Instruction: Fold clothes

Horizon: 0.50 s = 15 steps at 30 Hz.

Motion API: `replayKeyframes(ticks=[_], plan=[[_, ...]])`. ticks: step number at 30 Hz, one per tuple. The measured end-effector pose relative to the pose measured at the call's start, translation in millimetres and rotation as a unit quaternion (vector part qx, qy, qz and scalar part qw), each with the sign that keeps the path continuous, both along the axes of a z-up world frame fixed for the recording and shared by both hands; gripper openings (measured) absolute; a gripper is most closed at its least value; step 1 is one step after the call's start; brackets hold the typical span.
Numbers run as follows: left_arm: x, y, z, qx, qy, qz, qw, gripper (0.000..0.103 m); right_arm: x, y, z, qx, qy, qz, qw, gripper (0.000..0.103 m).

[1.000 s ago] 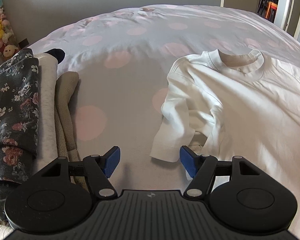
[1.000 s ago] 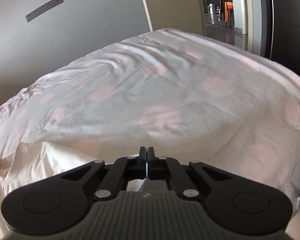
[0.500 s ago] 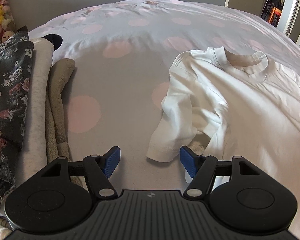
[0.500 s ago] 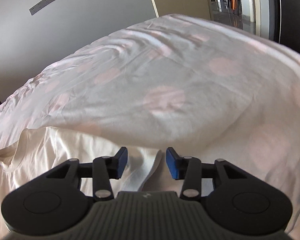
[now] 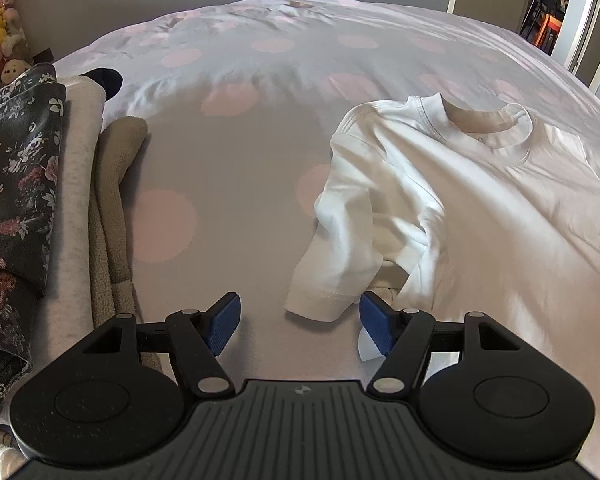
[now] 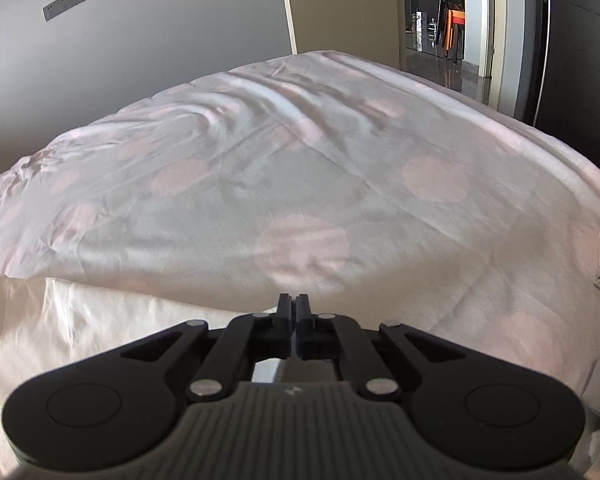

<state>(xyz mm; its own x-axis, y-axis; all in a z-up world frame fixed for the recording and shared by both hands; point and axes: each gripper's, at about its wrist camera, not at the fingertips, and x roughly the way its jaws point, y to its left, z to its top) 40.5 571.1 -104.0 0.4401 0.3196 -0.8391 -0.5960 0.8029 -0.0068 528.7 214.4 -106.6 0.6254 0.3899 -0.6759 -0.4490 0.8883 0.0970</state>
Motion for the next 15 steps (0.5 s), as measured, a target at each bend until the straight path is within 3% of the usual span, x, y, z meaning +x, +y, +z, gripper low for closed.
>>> replayKeyframes(ticks=[4,8,11,15], plan=[[-6,2,1,-0.012,-0.023,0.002,0.9997,0.067,-35,-31,9,0.022,-0.017,0.003,1.000,0.015],[-5,0,0,-0.014,-0.037,-0.005,0.9992,0.068,-96,-58,18,0.038,-0.024,0.025,0.999,0.018],[1,1,-6,-0.011,-0.034,0.006,0.9994,0.068,-136,-65,15,0.042,-0.016,0.030,0.999,0.030],[10,3,-13,-0.006,-0.028,0.022,0.9993,0.065,-166,-60,2,0.061,0.003,0.006,0.998,0.033]])
